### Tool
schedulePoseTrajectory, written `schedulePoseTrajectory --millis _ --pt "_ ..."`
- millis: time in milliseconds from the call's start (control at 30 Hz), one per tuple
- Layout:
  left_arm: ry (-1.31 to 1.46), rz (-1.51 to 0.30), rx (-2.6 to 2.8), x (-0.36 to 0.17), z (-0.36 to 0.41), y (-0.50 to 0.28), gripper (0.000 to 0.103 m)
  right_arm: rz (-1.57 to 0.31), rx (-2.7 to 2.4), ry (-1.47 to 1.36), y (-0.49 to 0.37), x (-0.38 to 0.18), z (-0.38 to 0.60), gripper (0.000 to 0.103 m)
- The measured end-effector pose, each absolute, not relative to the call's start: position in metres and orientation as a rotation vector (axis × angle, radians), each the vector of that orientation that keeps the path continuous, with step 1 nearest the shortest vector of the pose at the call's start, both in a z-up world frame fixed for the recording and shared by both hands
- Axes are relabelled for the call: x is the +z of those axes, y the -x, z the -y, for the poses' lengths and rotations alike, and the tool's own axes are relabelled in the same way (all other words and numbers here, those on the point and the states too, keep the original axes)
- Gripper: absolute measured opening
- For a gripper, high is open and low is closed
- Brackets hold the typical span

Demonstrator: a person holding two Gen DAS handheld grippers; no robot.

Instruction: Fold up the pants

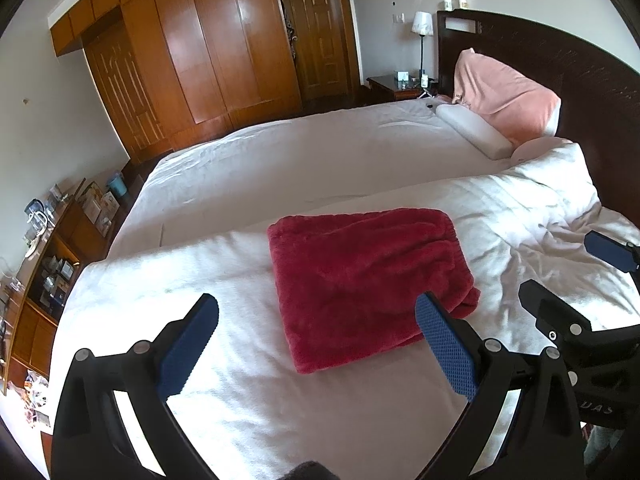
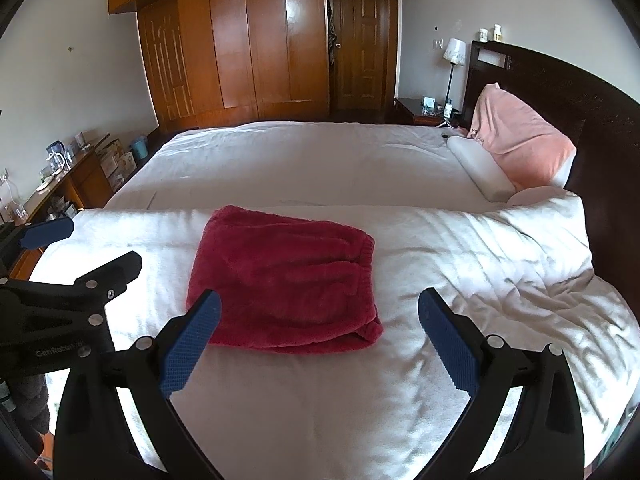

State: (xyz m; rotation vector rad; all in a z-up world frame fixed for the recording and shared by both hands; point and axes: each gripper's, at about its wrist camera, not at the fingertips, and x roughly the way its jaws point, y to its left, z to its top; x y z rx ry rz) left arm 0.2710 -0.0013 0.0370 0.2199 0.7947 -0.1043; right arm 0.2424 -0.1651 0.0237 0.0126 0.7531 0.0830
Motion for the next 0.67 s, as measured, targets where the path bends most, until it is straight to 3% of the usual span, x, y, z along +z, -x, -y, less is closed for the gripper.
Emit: schedulePoseTrajectory --millis 667 --pt "-0.193 -0.865 -0.105 0.012 -0.015 -0.294 0.098 -0.840 0.070 -0.032 -0.264 -0.006 0.163 0.100"
